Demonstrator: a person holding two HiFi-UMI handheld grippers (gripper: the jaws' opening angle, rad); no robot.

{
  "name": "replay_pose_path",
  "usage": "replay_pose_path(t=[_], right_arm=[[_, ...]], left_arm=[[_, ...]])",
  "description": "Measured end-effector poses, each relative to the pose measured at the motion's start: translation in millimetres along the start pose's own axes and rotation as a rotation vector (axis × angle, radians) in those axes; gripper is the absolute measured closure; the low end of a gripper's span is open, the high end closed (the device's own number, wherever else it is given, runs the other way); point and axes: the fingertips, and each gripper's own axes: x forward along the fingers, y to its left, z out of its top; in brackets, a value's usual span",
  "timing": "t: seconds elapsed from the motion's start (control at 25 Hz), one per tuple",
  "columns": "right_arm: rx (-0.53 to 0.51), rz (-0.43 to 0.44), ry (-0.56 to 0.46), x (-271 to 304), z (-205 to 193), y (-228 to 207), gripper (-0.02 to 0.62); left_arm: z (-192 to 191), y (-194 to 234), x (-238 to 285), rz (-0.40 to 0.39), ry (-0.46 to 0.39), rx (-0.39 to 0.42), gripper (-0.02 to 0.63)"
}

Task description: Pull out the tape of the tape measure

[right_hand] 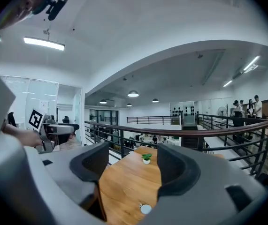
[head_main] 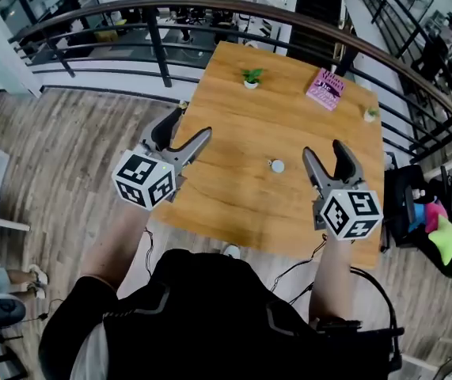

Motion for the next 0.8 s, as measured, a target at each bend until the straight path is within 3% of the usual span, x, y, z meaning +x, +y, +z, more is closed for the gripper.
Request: replay_pose_path(t=[0.24, 0.4, 0.56, 0.8], right_arm=[[0.018, 0.033, 0.043, 28, -26, -30, 0.28], [0.028, 0.037, 0.073, 53, -58, -38, 0.308], [0.04, 0.038, 0.129, 76, -98, -42, 0.308], [0.073, 0.043, 0.257, 105, -178, -44, 0.319]], left_arm=[[-28, -1, 32, 0.011, 0.078, -0.024, 0.273], [-48, 7, 44, 0.033, 0.075, -0.008, 0.275], [-84, 17, 57, 0.021, 0.143, -0.017, 0.275], [-151, 35, 63, 0.038, 0.258, -0.108, 0.275]])
